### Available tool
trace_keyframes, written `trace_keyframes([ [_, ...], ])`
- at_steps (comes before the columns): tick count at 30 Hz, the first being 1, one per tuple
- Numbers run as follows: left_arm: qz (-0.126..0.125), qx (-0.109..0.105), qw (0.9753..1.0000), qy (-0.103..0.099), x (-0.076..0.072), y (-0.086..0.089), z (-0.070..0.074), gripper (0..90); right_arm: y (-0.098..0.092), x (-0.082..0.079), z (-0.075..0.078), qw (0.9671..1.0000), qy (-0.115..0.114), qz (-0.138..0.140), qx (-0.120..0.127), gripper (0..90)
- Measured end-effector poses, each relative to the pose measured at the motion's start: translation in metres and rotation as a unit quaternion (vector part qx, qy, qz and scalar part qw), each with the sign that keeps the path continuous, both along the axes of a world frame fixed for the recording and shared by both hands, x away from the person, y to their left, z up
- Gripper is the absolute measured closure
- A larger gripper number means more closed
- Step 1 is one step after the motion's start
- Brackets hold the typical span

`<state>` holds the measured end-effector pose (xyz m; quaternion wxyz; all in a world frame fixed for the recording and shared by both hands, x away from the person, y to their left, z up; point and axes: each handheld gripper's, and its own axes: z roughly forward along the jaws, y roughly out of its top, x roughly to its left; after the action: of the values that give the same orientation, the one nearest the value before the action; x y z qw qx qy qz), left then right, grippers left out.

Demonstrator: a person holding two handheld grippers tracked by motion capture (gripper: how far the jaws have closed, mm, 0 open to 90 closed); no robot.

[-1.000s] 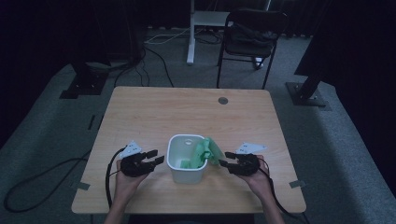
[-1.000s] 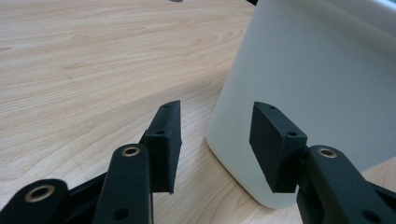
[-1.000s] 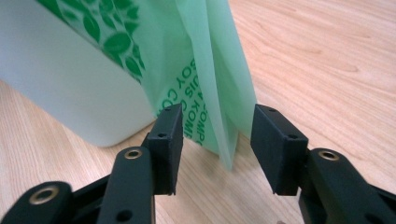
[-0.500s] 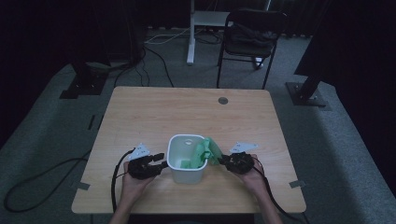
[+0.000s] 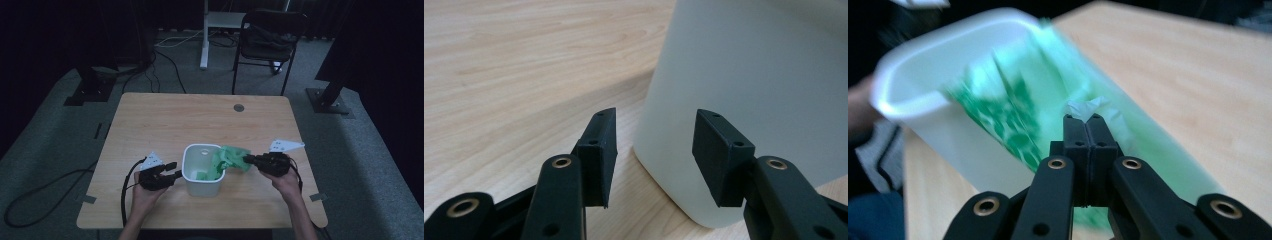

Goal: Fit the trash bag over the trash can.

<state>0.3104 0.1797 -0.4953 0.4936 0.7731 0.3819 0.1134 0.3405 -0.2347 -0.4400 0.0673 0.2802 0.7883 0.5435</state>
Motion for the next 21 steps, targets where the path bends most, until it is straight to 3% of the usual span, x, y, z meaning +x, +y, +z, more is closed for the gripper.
trace_keyframes([
  [2,0.005,0.000,1.0000,-0.007,0.000,0.004,0.004,53.2,-0.005,0.001,0.026,0.9997,-0.021,0.007,0.008,90.0],
  [5,0.013,-0.003,0.9997,-0.018,-0.001,0.011,0.012,53.2,-0.005,0.001,0.046,0.9992,-0.039,0.013,0.002,90.0],
  [6,0.016,-0.005,0.9996,-0.022,-0.001,0.013,0.015,53.2,-0.005,0.001,0.046,0.9992,-0.039,0.013,0.002,90.0],
  [9,0.019,-0.006,0.9991,-0.036,-0.001,0.021,0.027,53.1,-0.002,0.000,0.070,0.9977,-0.061,0.029,-0.001,90.0],
  [15,0.012,-0.006,0.9982,-0.059,0.000,0.025,0.049,52.7,0.006,-0.001,0.097,0.9951,-0.087,0.047,0.005,90.0],
  [21,-0.016,-0.001,0.9970,-0.076,0.003,0.018,0.071,51.8,0.015,-0.001,0.119,0.9920,-0.107,0.064,0.014,90.0],
])
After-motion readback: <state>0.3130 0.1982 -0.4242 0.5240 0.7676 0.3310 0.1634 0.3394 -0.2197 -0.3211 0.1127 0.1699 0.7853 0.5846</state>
